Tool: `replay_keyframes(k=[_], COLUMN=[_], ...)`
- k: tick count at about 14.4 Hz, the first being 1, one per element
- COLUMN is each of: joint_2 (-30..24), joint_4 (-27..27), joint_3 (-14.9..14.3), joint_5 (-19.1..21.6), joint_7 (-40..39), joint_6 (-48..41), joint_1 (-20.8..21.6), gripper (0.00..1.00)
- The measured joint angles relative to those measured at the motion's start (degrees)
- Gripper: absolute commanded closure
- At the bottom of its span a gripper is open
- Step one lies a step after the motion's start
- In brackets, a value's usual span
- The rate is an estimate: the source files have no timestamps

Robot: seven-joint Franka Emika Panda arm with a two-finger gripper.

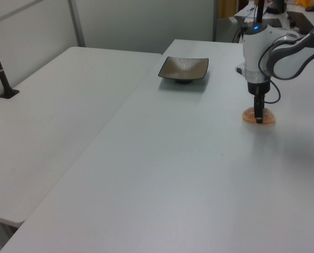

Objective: Bread is placed on a ceramic plate
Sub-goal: 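Lift the bread roll and carry it over the brown square plate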

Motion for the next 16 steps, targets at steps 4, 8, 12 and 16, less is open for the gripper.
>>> replay_keyframes(k=[4, 8, 12, 16], joint_2=[0.5, 0.4, -0.6, -1.2], joint_4=[-0.1, 0.1, 5.0, 14.6], joint_3=[0.1, 0.1, 0.1, 0.2], joint_5=[-1.6, -1.6, -1.6, 2.2], joint_7=[-0.6, -0.8, -0.8, -4.5], joint_6=[0.0, 0.0, -4.2, -11.2], joint_1=[-0.7, -2.0, -4.0, -7.7], gripper=[0.65, 0.78, 0.80, 0.79])
